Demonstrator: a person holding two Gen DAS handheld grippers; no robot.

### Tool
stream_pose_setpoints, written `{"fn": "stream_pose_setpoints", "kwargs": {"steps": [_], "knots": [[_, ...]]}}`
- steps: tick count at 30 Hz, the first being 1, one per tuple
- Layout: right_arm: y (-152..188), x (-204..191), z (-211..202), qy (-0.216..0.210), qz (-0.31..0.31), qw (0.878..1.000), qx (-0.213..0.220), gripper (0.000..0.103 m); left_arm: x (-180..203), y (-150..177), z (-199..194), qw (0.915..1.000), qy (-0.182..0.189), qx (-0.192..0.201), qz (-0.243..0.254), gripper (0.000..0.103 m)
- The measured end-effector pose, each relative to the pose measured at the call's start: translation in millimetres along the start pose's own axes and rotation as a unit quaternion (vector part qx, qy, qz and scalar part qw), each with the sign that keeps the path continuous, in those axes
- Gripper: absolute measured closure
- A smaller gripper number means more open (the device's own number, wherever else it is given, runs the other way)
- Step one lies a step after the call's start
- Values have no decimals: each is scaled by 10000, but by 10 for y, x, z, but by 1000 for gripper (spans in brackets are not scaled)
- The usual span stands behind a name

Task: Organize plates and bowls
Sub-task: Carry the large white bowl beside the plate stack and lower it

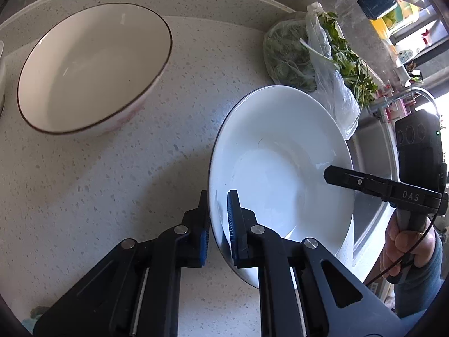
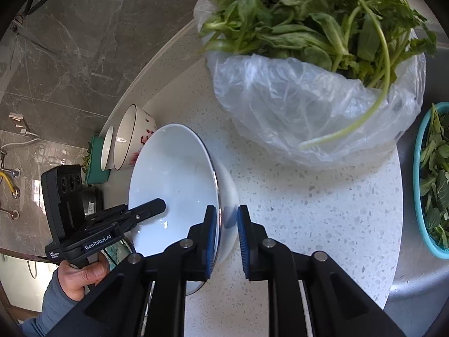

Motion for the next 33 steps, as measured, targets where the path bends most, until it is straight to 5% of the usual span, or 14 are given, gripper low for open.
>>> {"fn": "stream_pose_setpoints", "kwargs": {"steps": [11,22,33], "knots": [[193,-87,-268,-41,-93,9999,-6,85,168,396,-246,10000,29,44,-38,93],[766,-242,-623,-244,-97,9994,-238,86,517,1101,-746,9999,20,90,-74,93],[1179,-59,-625,-178,49,9984,-539,85,591,1677,-523,9989,84,-310,-352,93]]}}
Point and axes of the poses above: each gripper's, at about its wrist camera, not at the fingertips, and z roughly the way its jaws point, x to its right, y to its underside, the point moved 1 cm from there along z, roughly the way its jaws point, and after that the axes turned 2 degrees about -z, right-handed, at the moved point
